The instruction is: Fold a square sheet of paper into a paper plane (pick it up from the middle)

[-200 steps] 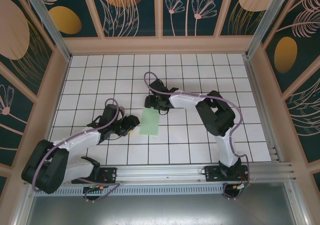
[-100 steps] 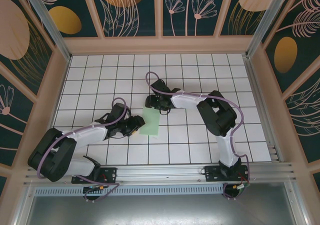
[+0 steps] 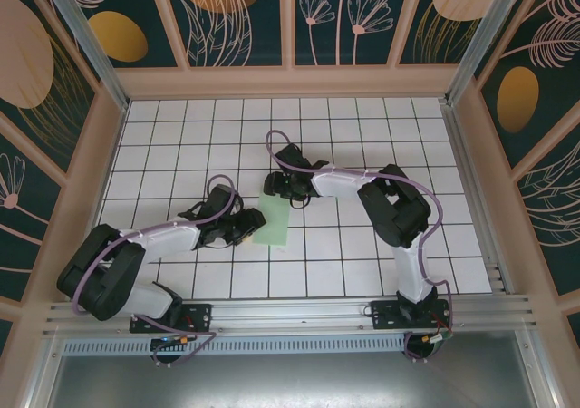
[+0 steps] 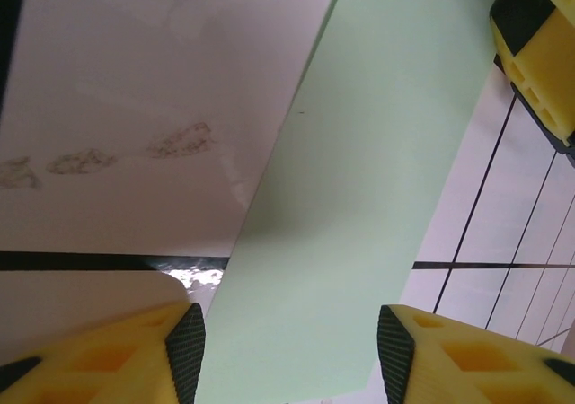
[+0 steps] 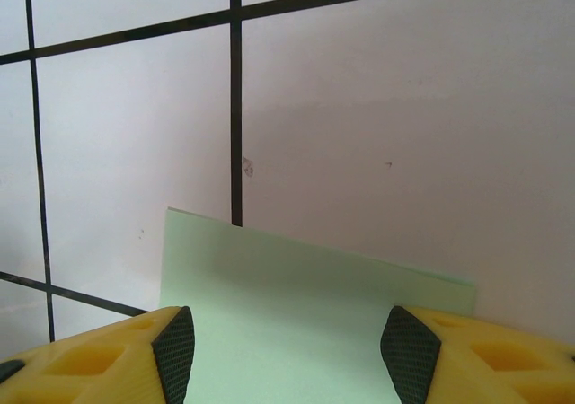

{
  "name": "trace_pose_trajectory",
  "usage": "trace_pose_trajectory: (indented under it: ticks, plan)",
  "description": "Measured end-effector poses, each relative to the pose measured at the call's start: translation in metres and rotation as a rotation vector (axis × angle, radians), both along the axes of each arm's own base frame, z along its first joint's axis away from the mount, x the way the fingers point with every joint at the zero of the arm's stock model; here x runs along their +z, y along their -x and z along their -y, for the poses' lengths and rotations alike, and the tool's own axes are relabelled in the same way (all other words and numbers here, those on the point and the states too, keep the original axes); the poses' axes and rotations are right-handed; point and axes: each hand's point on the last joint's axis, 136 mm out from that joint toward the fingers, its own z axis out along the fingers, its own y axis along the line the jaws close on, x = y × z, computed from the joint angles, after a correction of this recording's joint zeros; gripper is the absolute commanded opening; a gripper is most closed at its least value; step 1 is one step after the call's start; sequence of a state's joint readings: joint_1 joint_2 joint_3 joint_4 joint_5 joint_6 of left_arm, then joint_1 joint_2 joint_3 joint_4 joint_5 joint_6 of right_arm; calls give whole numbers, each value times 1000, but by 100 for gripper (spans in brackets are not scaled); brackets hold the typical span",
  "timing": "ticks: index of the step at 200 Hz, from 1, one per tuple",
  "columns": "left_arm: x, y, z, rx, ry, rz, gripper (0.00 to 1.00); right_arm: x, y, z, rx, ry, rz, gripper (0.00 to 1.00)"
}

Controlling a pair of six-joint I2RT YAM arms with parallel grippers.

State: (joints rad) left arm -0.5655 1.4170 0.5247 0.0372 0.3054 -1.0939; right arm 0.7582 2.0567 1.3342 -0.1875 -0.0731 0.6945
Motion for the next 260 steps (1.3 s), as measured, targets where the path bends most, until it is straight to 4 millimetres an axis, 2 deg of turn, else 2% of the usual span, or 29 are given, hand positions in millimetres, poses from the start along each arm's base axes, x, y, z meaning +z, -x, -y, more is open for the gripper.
trace_pose_trajectory:
  ticks: [90, 160, 194, 220, 241, 260]
  plan:
    - [-3, -4, 14, -30, -16, -12, 56, 0, 0, 1, -3, -8, 2, 63]
    - [-3, -4, 16, -41, -16, -6, 46, 0, 0, 1, -3, -11, 0, 63]
    - [6, -6, 18, -50, -1, 21, 46, 0, 0, 1, -2, -10, 0, 61]
    - [22, -15, 11, -30, 12, 66, 46, 0, 0, 2, -2, -9, 0, 60]
    - [35, -30, -6, 28, 30, 110, 47, 1, 0, 2, 6, 0, 1, 58]
    - [40, -37, -25, 83, 31, 129, 53, 2, -1, 3, 22, 18, 4, 59]
